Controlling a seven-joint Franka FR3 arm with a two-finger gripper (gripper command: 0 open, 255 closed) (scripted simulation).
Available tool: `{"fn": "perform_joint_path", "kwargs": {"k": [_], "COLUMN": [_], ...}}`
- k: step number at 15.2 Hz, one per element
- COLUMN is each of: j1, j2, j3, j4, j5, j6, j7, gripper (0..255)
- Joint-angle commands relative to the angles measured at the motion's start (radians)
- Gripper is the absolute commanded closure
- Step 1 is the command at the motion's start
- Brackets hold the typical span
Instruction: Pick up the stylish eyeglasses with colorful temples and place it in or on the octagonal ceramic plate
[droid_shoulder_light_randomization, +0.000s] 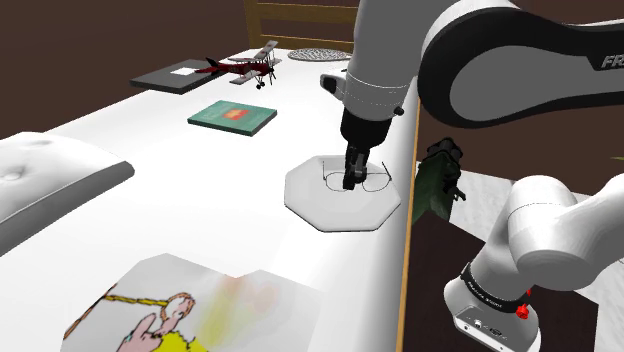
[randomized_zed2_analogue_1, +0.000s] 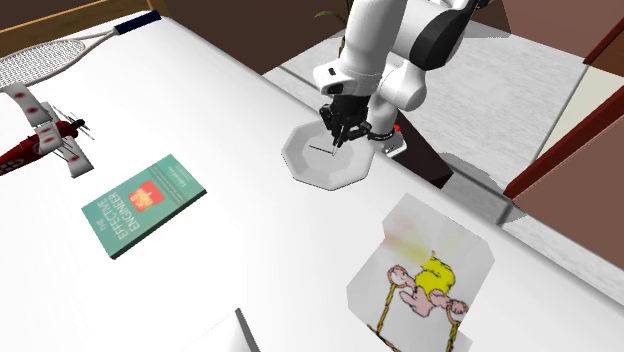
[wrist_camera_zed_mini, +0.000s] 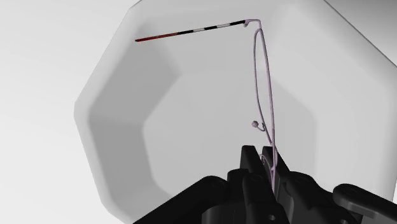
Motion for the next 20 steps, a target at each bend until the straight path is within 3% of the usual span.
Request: {"fn": "perform_joint_path", "kwargs": {"k": [1,7,8,13,17,20], "j1": [0.002,0.002,0.002,0.002,-0.002,-0.002], "j2": [-0.003,-0.003,-0.003,-0.003,-0.005,-0.005], "j3": [0.002,0.002,0.002,0.002,-0.011,-0.011], "j4": [-0.018,-0.018,-0.018,-0.018,0.107,0.107], "j5": [0.002,0.002,0.002,0.002,-0.007,-0.007], "j6": [0.015,0.015,0.015,0.015,-0.112,-0.112], "j7": [0.000,0.000,0.000,0.000,0.003,0.003], "gripper": [255,255,0,0,0,0]}}
